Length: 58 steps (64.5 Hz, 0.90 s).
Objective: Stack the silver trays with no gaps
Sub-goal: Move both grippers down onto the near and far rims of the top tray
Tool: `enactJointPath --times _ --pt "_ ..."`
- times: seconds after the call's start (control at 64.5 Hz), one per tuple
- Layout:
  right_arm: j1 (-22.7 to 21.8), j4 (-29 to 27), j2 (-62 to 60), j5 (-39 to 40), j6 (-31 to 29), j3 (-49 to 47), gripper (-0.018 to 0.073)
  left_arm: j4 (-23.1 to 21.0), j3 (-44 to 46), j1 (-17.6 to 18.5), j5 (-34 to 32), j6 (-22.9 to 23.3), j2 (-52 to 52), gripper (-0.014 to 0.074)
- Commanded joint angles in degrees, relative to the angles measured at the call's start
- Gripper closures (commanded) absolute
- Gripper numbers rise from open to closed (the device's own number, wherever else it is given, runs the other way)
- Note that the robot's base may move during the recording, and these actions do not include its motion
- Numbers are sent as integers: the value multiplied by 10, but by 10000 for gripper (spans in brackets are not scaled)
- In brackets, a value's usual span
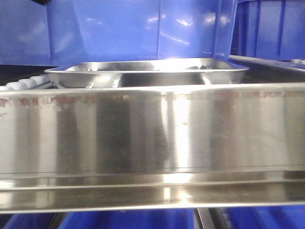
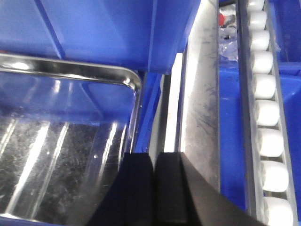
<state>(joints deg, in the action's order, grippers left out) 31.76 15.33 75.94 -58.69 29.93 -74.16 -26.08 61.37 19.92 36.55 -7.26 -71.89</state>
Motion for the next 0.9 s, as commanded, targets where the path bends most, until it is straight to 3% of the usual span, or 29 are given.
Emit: enactJointPath --times 0.0,0.109,0.264,0.341,0.605,0.884 --pt "2 4 9 13 -13 -7 636 -1 20 4 11 4 -22 563" --pt "2 -10 17 25 -27 -7 603 -1 24 4 11 4 -40 441" --pt "2 -16 28 42 -29 -7 272 -2 24 4 14 4 -46 270" --pt "2 -20 33 47 -29 -7 165 -2 24 4 16 4 -46 232" --pt "2 -21 50 47 -13 -7 252 -3 28 4 21 4 -69 232" --pt "2 -55 93 37 -9 -7 251 -3 28 4 46 4 -114 232"
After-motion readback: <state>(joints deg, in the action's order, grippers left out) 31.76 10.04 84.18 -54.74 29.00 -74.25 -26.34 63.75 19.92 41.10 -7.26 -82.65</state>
